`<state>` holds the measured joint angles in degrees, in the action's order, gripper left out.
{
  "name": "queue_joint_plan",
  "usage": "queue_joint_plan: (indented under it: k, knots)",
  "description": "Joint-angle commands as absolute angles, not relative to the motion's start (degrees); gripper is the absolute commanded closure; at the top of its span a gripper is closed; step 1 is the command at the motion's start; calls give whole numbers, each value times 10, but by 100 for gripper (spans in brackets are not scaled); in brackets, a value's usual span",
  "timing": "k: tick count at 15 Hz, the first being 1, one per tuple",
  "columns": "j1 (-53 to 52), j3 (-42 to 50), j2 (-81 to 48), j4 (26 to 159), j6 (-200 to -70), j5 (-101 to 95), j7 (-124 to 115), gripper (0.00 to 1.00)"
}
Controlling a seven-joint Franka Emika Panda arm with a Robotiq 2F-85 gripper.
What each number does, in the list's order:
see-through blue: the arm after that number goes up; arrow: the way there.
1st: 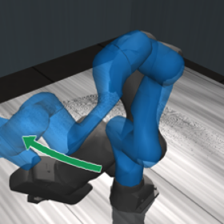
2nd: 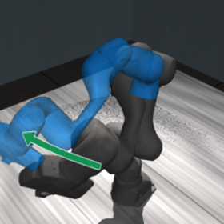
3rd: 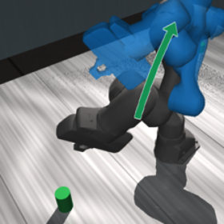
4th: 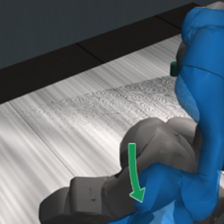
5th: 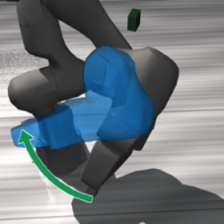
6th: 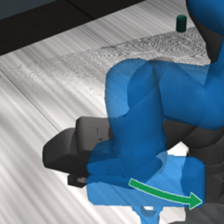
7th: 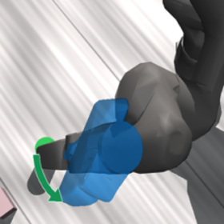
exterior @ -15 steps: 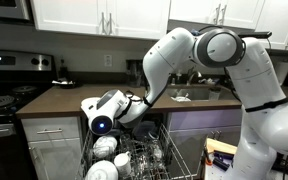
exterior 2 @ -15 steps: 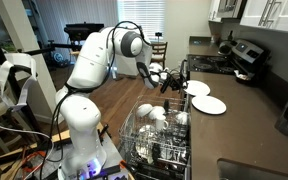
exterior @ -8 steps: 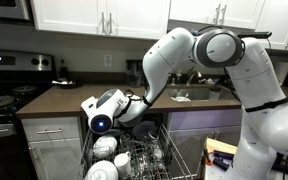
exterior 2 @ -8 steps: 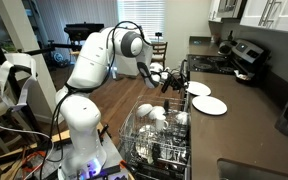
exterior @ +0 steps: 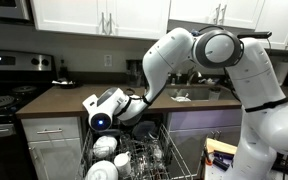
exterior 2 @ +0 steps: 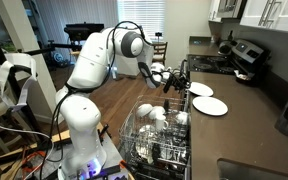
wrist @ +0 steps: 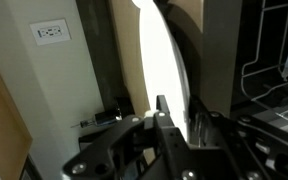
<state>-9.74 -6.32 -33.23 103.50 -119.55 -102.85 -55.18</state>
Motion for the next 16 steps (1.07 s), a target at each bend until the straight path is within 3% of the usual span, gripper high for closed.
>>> queue_joint_plan:
  k: [1,2,4,6,8,10,11,12,16]
  knots:
    - [-92,-69,-342,1016,-1177,-1012,-526,57]
    - [-92,-70,-343,1016,-1176,-1012,-526,61]
    - [-92,-70,-344,1016,-1176,-1011,-526,52]
    - [-90,-72,-342,1019,-1182,-1009,-524,33]
    - [-88,-75,-336,1025,-1194,-1008,-522,26]
    - [-86,-78,-333,1028,-1203,-1006,-520,25]
    - [-86,-78,-332,1028,-1204,-1006,-519,28]
    - [-86,-79,-331,1028,-1204,-1005,-519,25]
    - [-82,-81,-325,1029,-1219,-996,-510,31]
